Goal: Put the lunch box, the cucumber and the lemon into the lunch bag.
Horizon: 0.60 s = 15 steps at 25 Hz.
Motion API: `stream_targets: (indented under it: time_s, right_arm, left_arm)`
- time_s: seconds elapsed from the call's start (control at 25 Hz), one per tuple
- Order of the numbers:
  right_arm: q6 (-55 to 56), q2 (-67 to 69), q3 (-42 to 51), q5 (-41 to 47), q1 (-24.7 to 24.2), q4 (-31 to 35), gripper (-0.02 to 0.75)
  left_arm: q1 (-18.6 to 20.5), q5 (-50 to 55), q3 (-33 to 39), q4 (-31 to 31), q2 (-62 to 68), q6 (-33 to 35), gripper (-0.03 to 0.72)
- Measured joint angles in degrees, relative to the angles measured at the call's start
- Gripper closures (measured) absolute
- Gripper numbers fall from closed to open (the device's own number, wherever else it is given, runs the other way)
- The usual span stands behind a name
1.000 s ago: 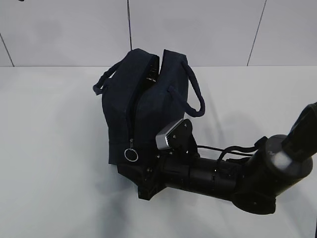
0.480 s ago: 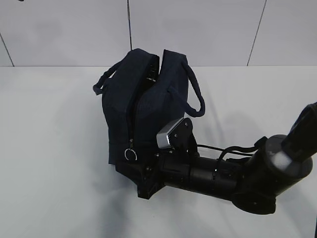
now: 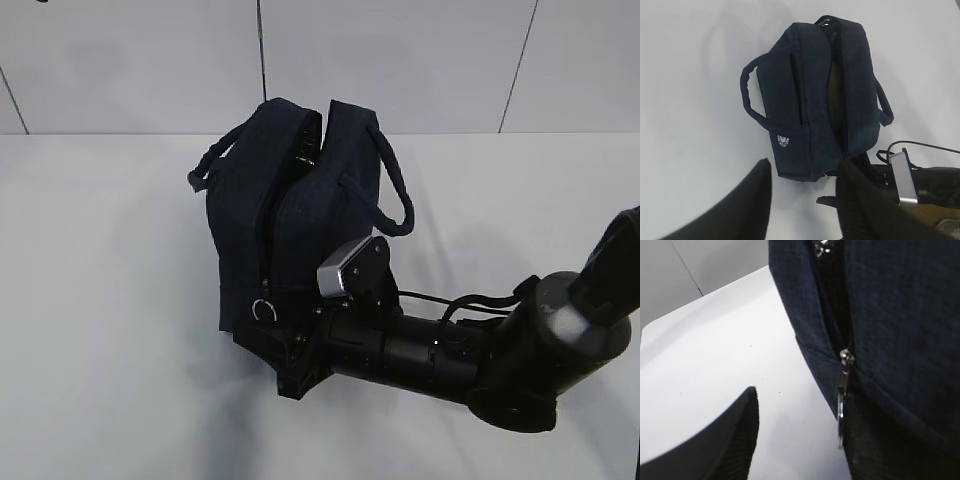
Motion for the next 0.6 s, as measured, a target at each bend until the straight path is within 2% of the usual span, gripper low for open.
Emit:
stream_targets:
  time_s: [0.6]
  right_arm:
    - [0.5,1.3,-3.3,1.6,0.0,-0.3,0.336]
  left_arm:
    - [0.0,0.0,0.0,0.1,0.0,0.0,0.409]
